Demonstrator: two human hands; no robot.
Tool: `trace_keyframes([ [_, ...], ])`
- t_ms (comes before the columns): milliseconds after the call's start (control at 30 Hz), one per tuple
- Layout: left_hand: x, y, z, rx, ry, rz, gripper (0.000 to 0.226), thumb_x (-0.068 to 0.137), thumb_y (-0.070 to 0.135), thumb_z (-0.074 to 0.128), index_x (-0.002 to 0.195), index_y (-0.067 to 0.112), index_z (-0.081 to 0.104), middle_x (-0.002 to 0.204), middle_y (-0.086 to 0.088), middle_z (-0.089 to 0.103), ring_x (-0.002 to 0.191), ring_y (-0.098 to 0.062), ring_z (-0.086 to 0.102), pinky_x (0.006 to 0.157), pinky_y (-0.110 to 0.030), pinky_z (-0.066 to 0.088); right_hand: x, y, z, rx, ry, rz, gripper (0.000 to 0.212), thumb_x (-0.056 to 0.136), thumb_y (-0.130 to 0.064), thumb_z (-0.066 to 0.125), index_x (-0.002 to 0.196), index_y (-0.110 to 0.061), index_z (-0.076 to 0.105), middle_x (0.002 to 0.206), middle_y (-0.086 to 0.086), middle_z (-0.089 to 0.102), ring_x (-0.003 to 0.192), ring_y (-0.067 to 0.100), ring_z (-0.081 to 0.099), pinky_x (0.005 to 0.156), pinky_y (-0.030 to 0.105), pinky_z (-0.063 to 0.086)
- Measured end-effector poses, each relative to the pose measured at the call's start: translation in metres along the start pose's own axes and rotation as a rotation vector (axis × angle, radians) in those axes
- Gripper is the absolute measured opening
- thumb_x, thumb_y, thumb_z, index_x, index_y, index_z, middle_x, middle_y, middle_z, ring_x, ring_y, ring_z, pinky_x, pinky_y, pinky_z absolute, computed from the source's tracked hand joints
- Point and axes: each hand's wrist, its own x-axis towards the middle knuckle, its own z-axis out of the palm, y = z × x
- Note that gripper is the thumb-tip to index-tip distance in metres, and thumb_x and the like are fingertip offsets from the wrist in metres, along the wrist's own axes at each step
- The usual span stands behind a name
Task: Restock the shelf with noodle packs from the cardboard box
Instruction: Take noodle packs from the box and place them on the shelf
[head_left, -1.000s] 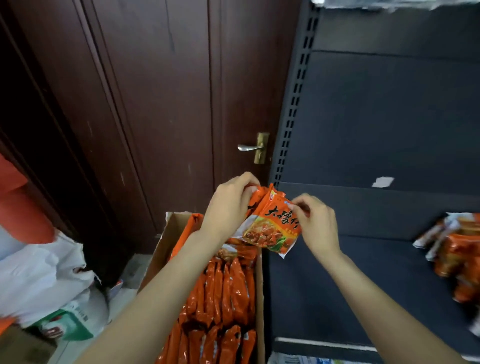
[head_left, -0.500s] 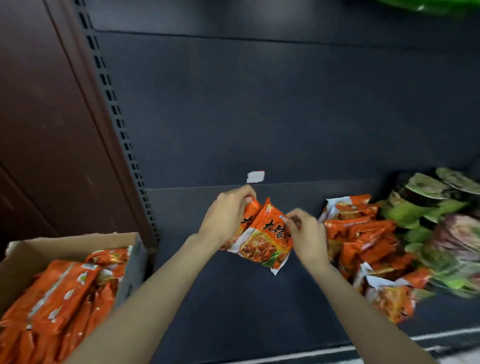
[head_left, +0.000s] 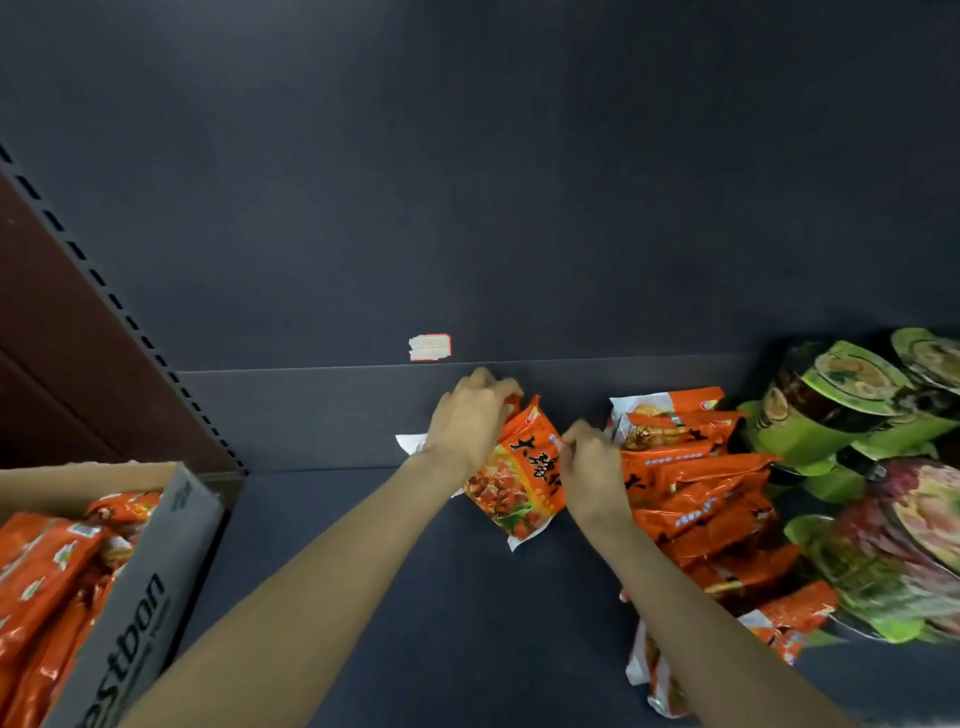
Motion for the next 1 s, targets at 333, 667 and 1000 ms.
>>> trace_keyframes([
  [333, -0.041, -0.029, 0.02, 0.096, 0.212, -0.168, 0.058, 0.089, 0.05, 0.054, 0.138, 0.025, 0.036, 0.137, 0.001, 0.037, 0.13, -0.018, 0.032, 0.108, -0.038, 0.026, 0.014, -0.003, -0.003, -0.087, -0.047, 0.013, 0.018, 0.092, 0.002, 0.048, 0.109, -0.003, 0.051, 0.107, 0.015, 0.059, 0.095, 0.026, 0.062, 0.076, 0.028, 0.05],
  [667, -0.044, -0.037, 0.021, -0.653, 0.013, -0.46, 0.079, 0.08, 0.043, 0.069, 0.138, 0.026, 0.019, 0.117, -0.003, 0.056, 0.101, -0.015, 0.058, 0.07, -0.02, 0.044, 0.009, -0.014, 0.002, -0.061, -0.044, 0.056, 0.029, 0.093, 0.001, 0.044, 0.122, -0.001, 0.042, 0.117, 0.015, 0.054, 0.104, 0.026, 0.056, 0.085, 0.027, 0.042],
  [1000, -0.024, -0.012, 0.038, -0.529, 0.016, -0.334, 0.061, 0.086, 0.001, 0.06, 0.135, 0.019, 0.028, 0.108, -0.008, 0.056, 0.091, -0.014, 0.054, 0.064, -0.016, 0.043, 0.017, -0.008, -0.011, -0.132, -0.025, -0.11, 0.067, 0.087, 0.002, 0.058, 0.142, -0.02, 0.026, 0.135, 0.012, 0.027, 0.128, 0.027, 0.036, 0.101, 0.035, 0.041],
])
